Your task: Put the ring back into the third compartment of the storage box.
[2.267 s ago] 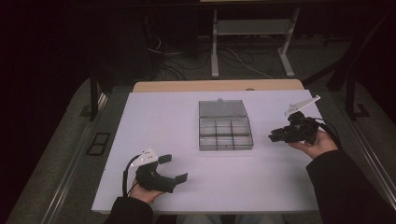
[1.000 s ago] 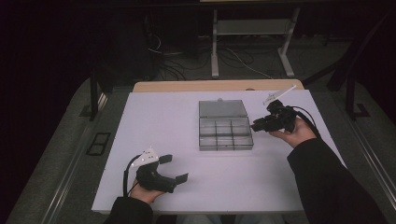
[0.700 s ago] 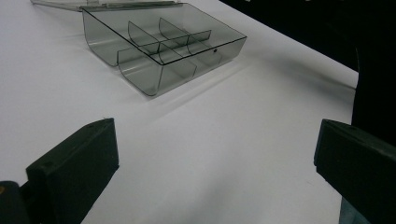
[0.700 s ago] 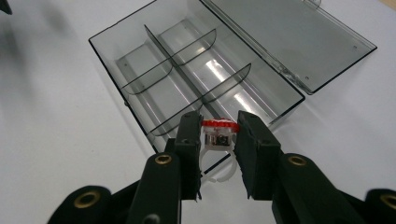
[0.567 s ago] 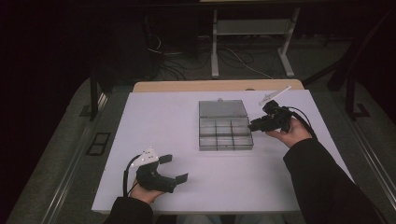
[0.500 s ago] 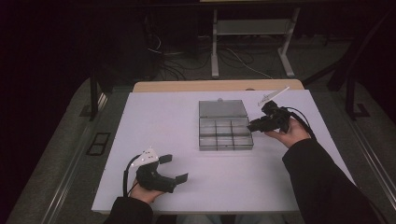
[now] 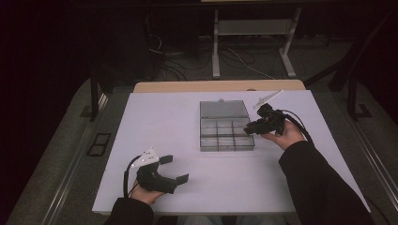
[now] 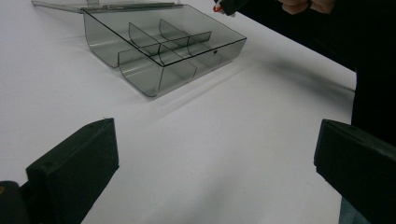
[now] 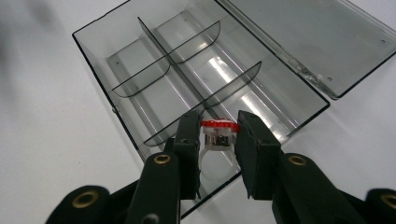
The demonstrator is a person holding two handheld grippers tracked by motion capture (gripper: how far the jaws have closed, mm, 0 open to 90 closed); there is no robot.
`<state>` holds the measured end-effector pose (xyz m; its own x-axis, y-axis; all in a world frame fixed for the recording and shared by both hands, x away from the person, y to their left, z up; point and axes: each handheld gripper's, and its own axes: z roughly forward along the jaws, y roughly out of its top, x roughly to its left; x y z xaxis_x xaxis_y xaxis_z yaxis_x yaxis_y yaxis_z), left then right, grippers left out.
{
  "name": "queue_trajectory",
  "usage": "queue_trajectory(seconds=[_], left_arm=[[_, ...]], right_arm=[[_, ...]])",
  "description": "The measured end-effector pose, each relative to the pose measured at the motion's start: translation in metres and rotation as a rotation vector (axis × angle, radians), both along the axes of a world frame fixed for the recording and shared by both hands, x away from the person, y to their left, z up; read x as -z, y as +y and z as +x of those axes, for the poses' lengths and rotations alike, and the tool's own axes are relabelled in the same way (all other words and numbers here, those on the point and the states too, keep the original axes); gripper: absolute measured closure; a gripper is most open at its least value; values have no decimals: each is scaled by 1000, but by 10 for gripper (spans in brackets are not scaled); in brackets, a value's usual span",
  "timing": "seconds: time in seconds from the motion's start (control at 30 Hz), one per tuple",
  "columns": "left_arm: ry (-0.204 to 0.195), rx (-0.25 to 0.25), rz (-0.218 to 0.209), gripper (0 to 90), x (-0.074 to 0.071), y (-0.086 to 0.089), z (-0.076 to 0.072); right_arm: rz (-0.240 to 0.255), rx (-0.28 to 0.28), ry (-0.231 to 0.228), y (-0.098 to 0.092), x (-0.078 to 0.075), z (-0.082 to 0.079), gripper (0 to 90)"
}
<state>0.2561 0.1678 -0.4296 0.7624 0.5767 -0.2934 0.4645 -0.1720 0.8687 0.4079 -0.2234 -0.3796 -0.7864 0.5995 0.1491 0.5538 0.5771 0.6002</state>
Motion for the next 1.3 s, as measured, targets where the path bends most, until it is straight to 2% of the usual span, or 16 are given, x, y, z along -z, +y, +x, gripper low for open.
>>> queue_trajectory(seconds=[0.33, 1.3], left_arm=[[-1, 0, 1, 0, 0, 0, 0], [-3, 5, 11, 0, 0, 0, 0]], right_arm=[[4, -7, 15, 6, 13, 2, 689], [-26, -23, 52, 23, 41, 5, 684]])
